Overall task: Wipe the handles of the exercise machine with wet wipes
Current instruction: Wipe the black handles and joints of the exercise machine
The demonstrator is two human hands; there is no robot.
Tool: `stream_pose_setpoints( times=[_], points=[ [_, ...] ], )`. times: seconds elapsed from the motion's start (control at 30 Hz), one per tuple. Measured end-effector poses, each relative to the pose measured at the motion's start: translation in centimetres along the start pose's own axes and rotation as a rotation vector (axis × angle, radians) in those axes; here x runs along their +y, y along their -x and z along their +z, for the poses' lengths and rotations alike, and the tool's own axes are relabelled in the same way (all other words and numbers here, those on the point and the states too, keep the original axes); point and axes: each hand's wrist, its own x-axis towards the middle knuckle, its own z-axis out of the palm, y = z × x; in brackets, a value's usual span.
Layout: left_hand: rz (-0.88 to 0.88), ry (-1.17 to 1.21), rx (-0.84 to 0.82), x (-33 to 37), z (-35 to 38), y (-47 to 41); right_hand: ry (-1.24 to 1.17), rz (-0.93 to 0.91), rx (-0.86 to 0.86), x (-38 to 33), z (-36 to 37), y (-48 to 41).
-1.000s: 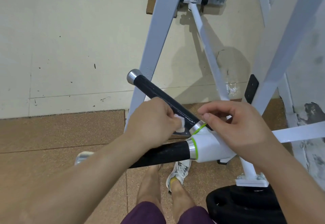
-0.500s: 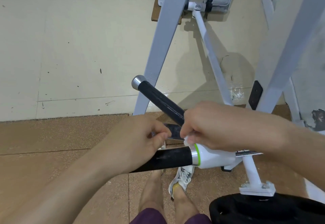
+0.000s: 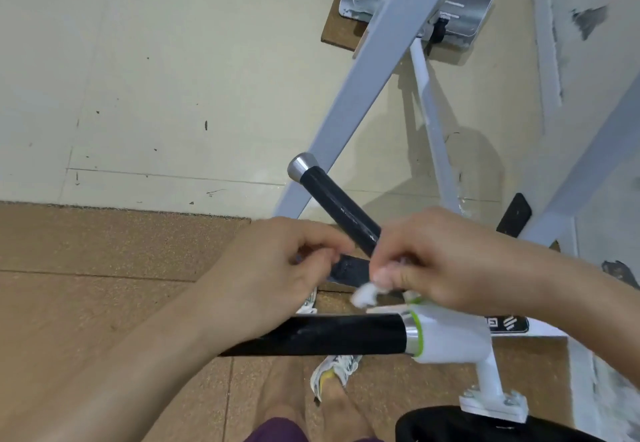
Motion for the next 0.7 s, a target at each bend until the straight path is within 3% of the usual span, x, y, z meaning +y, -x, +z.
stream_pose_setpoints(
  times=[0.07,0.13,0.3,0.4,0.47,0.57,0.7],
  points=[
    [-0.011,0.316,-0.041,0.7,-0.2,-0.2,-0.615,0.099,0.259,0.3,-0.8,0.3],
    [-0.032,0.517,-0.031,1.3,-0.1,-0.8,-1.057,0.142,0.356,0.3,-0.4,0.7],
    [-0.014,0.648,0.18,3.2,0.4,-2.7,-1.566,0.137,0.507,0.8,1.2,0.5],
    [-0.007,0.765,0.23,4.0,0.5,-3.8,-1.688,0.197,0.659,1.3,1.5,0.8],
    [-0.015,0.873,0.18,4.8,0.7,-4.4,-1.668,0.257,0.737,1.4,1.7,1.0],
    [-0.1,1.054,0.076,6.0,1.4,-5.7,-1.414,0.373,0.87,1.3,2.0,0.8],
    [-0.129,1.146,0.082,7.0,1.5,-7.4,-1.238,0.329,1.022,0.9,1.6,0.7]
  ],
)
